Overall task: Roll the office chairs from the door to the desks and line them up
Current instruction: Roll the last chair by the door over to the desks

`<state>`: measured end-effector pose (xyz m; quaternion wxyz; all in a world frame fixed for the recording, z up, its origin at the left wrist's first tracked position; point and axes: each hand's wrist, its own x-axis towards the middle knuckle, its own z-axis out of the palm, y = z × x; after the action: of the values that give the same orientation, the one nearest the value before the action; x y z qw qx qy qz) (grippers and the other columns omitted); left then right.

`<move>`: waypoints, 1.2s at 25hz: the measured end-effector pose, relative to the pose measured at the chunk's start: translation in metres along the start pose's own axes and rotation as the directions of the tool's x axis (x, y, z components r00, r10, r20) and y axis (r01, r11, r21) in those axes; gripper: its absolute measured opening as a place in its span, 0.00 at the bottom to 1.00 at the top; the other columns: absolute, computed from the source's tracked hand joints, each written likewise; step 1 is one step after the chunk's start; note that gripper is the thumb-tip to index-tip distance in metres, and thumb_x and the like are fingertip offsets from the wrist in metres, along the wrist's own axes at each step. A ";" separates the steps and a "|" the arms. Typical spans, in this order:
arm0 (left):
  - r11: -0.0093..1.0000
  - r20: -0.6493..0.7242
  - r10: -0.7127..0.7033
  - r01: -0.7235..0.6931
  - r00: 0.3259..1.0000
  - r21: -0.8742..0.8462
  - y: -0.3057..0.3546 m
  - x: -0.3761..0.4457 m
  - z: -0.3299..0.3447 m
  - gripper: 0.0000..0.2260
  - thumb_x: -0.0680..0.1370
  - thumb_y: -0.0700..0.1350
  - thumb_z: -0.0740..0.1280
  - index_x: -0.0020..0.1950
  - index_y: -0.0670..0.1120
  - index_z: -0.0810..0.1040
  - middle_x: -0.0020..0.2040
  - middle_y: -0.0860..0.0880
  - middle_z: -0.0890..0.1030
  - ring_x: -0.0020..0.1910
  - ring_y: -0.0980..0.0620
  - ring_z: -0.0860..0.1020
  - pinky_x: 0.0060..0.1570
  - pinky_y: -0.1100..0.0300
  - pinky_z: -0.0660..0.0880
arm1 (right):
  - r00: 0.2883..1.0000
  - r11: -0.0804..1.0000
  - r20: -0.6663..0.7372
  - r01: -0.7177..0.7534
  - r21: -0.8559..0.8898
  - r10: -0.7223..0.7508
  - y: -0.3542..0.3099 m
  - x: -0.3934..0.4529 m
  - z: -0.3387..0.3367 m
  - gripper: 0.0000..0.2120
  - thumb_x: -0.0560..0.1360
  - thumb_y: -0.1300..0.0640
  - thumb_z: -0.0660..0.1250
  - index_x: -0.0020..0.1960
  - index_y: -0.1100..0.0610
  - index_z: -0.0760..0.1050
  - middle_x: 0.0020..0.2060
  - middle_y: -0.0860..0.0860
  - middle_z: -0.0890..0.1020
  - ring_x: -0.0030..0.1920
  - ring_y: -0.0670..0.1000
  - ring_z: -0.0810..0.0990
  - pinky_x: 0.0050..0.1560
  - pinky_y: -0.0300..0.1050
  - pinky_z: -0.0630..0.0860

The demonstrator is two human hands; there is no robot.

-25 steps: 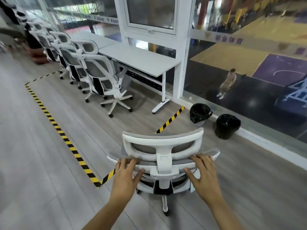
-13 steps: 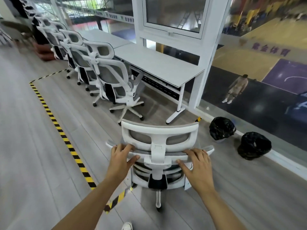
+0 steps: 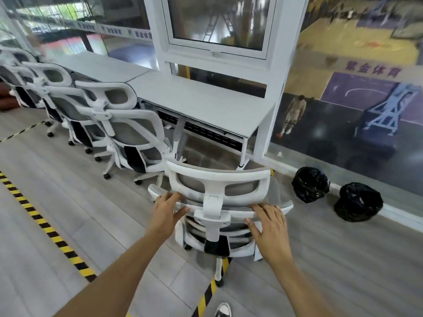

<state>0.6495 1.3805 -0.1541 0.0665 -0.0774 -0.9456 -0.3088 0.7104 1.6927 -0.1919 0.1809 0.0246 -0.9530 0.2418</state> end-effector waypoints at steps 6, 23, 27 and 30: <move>1.000 0.096 0.017 -0.016 0.995 -0.008 -0.051 0.135 -0.009 0.09 0.77 0.50 0.70 0.56 0.55 0.75 0.52 0.57 0.71 0.47 0.46 0.77 0.52 0.48 0.76 | 0.995 0.998 -0.073 -0.065 -0.012 0.064 -0.016 0.104 0.065 0.18 0.80 0.45 0.61 0.67 0.50 0.74 0.64 0.48 0.76 0.71 0.52 0.70 0.76 0.54 0.59; 0.935 0.328 0.218 -0.293 0.919 0.199 -0.149 0.205 -0.096 0.21 0.78 0.48 0.64 0.72 0.55 0.69 0.72 0.53 0.69 0.72 0.45 0.65 0.70 0.48 0.63 | 0.920 0.953 -0.275 -0.300 -0.033 0.280 -0.161 0.204 0.126 0.14 0.76 0.58 0.68 0.61 0.53 0.75 0.55 0.49 0.78 0.57 0.54 0.74 0.61 0.53 0.70; 0.932 0.211 0.260 -0.302 0.942 0.199 -0.218 0.179 -0.171 0.18 0.76 0.49 0.66 0.66 0.55 0.72 0.66 0.54 0.73 0.65 0.47 0.70 0.63 0.49 0.69 | 0.951 0.983 -0.255 -0.183 -0.011 0.174 -0.273 0.217 0.175 0.15 0.74 0.60 0.70 0.60 0.53 0.75 0.55 0.49 0.78 0.57 0.54 0.74 0.59 0.52 0.71; 0.945 0.171 0.234 -0.265 0.957 0.193 -0.270 0.161 -0.215 0.16 0.75 0.48 0.68 0.62 0.54 0.74 0.63 0.52 0.75 0.61 0.46 0.72 0.59 0.48 0.72 | 0.982 0.992 -0.140 -0.123 0.029 0.125 -0.348 0.220 0.224 0.14 0.74 0.56 0.66 0.60 0.51 0.74 0.56 0.47 0.77 0.57 0.52 0.74 0.61 0.49 0.68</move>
<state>0.4582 1.0545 -0.1087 0.0438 -0.2113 -0.9581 -0.1881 0.4774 1.2895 -0.1394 0.2321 -0.0501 -0.9350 0.2633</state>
